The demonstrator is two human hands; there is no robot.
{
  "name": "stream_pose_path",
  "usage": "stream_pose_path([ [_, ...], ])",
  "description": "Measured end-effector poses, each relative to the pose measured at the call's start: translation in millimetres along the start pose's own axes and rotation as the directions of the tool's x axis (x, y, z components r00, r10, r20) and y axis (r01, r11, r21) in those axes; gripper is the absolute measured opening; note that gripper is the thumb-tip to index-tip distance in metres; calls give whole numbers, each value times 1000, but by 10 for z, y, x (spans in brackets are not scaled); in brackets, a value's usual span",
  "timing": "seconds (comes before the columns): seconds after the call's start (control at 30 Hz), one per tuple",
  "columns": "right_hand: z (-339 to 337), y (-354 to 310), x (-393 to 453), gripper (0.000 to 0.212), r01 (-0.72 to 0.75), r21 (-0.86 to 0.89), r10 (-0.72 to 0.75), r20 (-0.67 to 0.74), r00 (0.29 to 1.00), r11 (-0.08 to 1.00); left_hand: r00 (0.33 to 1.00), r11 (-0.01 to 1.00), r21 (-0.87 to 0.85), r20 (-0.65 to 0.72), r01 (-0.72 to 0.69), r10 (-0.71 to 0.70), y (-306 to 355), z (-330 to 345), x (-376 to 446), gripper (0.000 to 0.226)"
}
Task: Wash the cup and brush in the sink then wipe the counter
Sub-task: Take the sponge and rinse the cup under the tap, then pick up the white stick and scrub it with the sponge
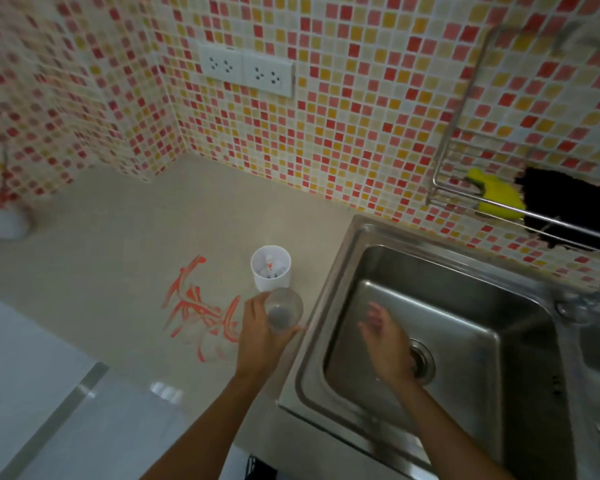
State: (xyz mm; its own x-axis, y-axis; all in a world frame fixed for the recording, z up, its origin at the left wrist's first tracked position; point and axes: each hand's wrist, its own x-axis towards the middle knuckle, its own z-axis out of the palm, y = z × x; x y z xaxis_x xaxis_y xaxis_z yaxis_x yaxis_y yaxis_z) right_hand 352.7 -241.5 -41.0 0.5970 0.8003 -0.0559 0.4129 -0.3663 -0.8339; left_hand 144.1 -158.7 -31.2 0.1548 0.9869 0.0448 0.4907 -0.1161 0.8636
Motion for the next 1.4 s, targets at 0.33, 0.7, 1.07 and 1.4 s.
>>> stream_pose_path([
  [0.33,677,-902,517,54,76,103,-88,114,990,992,980,982,91,-101,-164,173,-112,-304,241,71],
  [0.7,937,-1250,881,89,98,-23,-72,521,851,995,765,715,326,459,-619,453,45,-587,1462,32],
  [1.07,1015,-1332,868,85,168,-94,-99,503,859,981,702,617,362,515,-699,492,105,-614,1612,39],
  [1.4,471,-1445,756,83,86,-64,-72,194,978,994,779,740,250,272,-625,565,541,-739,1798,14],
])
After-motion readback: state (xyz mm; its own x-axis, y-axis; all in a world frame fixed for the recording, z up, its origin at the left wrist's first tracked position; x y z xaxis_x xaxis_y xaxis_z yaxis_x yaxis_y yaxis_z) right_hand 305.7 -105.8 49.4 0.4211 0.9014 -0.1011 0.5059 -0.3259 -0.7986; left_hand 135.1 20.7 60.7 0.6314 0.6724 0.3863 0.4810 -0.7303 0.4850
